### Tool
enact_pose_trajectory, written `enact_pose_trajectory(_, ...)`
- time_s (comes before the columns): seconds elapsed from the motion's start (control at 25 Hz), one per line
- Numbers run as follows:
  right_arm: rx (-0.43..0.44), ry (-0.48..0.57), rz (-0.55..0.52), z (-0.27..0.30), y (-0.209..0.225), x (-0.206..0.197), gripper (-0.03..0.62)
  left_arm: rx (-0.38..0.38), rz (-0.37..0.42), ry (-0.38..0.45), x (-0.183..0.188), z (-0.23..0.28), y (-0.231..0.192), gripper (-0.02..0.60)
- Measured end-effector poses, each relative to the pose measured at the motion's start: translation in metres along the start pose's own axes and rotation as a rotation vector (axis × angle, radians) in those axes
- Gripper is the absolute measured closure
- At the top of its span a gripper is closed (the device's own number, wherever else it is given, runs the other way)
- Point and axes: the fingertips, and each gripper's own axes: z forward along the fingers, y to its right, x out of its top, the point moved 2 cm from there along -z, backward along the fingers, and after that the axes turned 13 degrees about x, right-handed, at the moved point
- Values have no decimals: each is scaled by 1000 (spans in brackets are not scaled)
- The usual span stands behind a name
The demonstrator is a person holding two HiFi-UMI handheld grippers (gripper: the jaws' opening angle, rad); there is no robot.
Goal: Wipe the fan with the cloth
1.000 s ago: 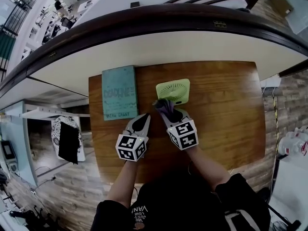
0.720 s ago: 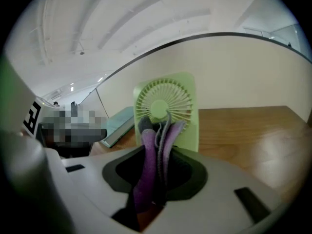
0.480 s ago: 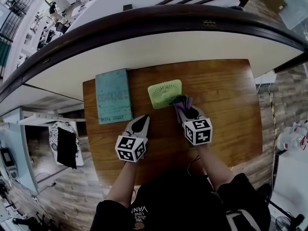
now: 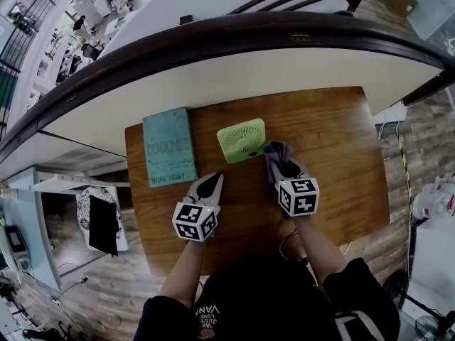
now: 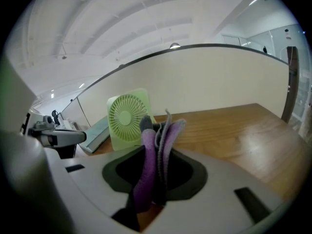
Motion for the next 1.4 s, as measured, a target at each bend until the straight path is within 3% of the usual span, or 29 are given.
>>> enact_pose_trajectory(0.48,-27,157,-27,-71,-67,14,477,-115,75,60,20,-51,21,570)
enact_pose_trajectory(0.84,-108,279,-50,-131,-130,7,477,-190,117,109,20,-117,29,571)
enact_pose_trajectory(1.4,-161,315,-38,-169,-199,-35,477,-269,126,144,1,-182,25,571)
